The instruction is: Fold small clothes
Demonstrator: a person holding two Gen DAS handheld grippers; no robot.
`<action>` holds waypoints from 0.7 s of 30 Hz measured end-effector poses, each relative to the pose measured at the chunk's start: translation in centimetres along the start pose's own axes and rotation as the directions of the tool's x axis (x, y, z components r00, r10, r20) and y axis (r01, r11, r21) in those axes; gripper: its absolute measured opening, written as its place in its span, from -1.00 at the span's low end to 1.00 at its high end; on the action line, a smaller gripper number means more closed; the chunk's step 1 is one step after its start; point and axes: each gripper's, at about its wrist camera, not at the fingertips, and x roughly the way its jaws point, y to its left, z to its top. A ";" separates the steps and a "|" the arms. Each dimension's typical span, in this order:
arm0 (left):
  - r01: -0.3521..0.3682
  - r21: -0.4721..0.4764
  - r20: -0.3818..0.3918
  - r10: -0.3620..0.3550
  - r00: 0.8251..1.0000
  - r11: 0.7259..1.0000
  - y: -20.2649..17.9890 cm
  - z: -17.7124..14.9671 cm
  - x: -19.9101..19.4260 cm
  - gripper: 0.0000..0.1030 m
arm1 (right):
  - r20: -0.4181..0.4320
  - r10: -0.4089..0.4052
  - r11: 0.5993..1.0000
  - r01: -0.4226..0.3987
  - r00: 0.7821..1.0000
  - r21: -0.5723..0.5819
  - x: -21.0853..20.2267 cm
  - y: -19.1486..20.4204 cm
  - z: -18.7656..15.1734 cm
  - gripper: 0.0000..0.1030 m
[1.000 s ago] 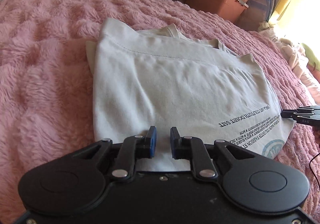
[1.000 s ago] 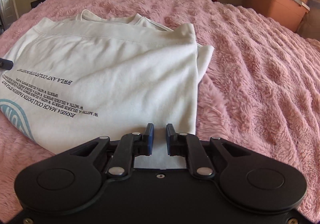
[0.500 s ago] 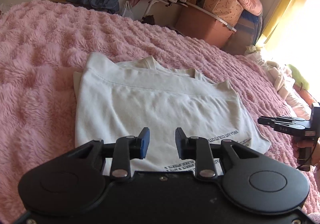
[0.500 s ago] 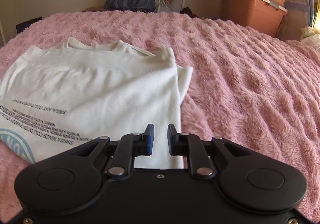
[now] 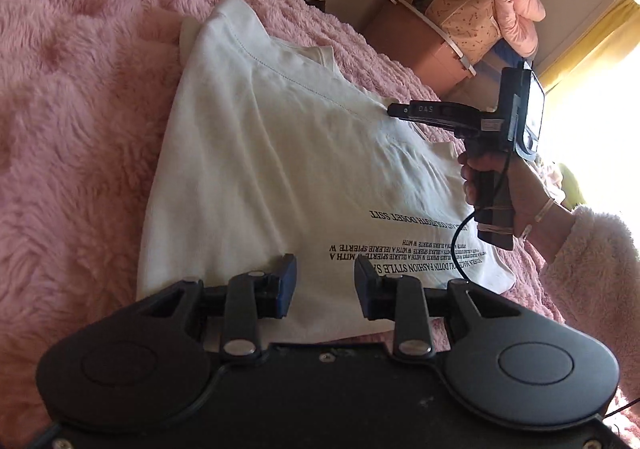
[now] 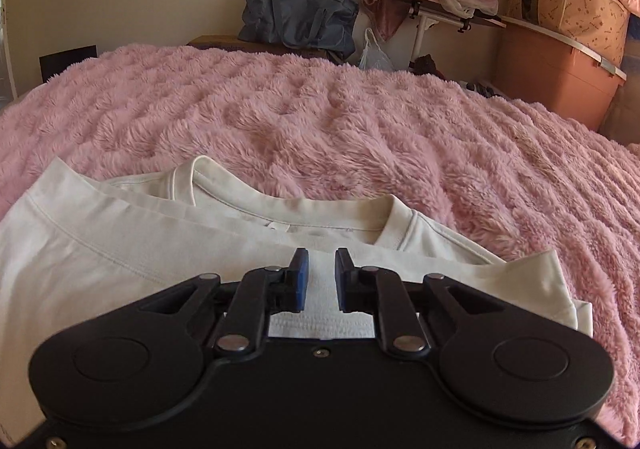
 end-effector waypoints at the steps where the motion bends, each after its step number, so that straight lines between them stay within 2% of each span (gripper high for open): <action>1: 0.005 -0.001 0.001 -0.005 1.000 1.000 0.1 -0.1 -0.1 -0.38 | -0.012 -0.005 1.000 0.005 1.000 -0.013 0.6 0.5 0.5 -0.77; 6: 0.018 -0.007 0.001 -0.018 1.000 1.000 0.2 -0.2 -0.5 -0.37 | -0.057 -0.064 0.994 0.059 0.996 -0.088 2.6 2.1 1.2 -0.77; 10: 0.026 -0.014 0.003 -0.026 1.000 1.000 0.4 -0.2 -0.7 -0.37 | -0.073 -0.066 0.993 0.058 0.995 -0.102 2.2 2.4 0.5 -0.77; 17: -0.003 0.006 0.008 0.003 1.000 1.000 -0.6 0.3 -1.1 -0.35 | -0.121 -0.021 0.990 0.003 0.992 -0.144 -1.6 2.8 -2.1 -0.77; 21: -0.027 0.028 0.050 0.026 0.998 0.999 -1.5 1.4 -2.4 -0.30 | -0.147 -0.015 0.977 -0.017 0.989 -0.212 -5.2 3.3 -5.0 -0.77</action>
